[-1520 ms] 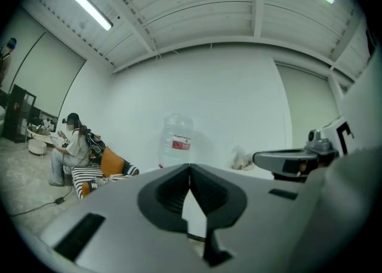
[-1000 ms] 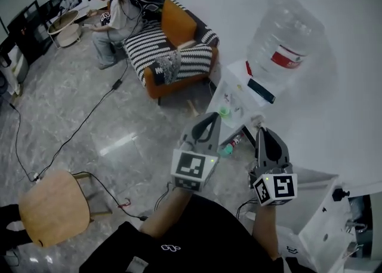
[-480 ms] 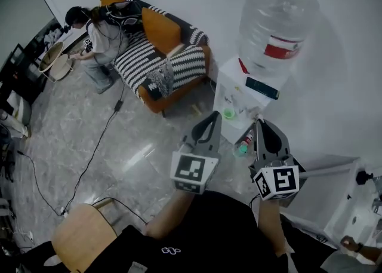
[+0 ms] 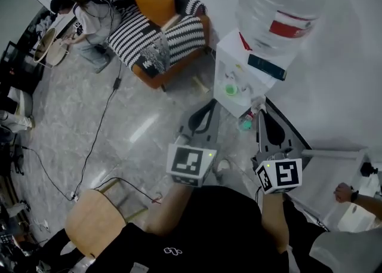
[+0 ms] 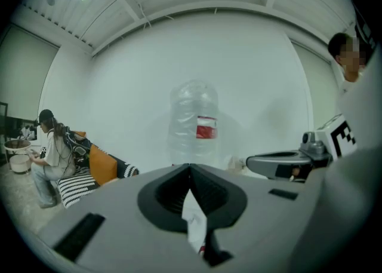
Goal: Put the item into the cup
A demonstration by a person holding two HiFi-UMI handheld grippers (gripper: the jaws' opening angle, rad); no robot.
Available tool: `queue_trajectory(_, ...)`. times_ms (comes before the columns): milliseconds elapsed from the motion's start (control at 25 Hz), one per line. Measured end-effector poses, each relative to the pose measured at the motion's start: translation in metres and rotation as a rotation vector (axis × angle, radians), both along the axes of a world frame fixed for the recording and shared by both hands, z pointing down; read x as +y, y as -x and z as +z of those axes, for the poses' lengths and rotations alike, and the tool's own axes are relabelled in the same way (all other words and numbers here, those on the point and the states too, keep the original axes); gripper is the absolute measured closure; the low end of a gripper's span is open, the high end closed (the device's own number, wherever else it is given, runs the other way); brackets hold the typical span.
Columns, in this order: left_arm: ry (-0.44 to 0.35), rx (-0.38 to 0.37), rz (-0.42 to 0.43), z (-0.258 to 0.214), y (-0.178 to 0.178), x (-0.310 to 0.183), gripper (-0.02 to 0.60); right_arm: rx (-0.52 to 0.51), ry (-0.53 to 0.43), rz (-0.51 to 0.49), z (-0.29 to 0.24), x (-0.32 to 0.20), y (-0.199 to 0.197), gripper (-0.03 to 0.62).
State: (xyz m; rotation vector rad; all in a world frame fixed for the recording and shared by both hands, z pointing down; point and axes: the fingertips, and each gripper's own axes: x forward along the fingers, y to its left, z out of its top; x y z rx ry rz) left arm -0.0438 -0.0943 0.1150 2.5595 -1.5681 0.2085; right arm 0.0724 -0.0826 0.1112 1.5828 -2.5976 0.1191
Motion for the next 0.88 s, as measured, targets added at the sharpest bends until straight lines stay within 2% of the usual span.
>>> queue_trajectory(200, 0.05, 0.008, -0.016, 0.03, 0.004, -0.016, 0.571, 0.02, 0.061, -0.015, 0.031, -0.014, 0.005, 0.583)
queue_trajectory(560, 0.169, 0.045, -0.032, 0.115, -0.006, -0.043, 0.571, 0.035, 0.145, -0.039, 0.102, -0.038, 0.016, 0.583)
queue_trajectory(760, 0.167, 0.042, -0.074, 0.159, -0.002, -0.053, 0.571, 0.075, 0.181, -0.048, 0.157, -0.05, 0.023, 0.583)
queue_trajectory(880, 0.21, 0.037, -0.075, 0.192, -0.001, -0.053, 0.571, 0.065, 0.211, -0.052, 0.187, -0.053, 0.027, 0.583)
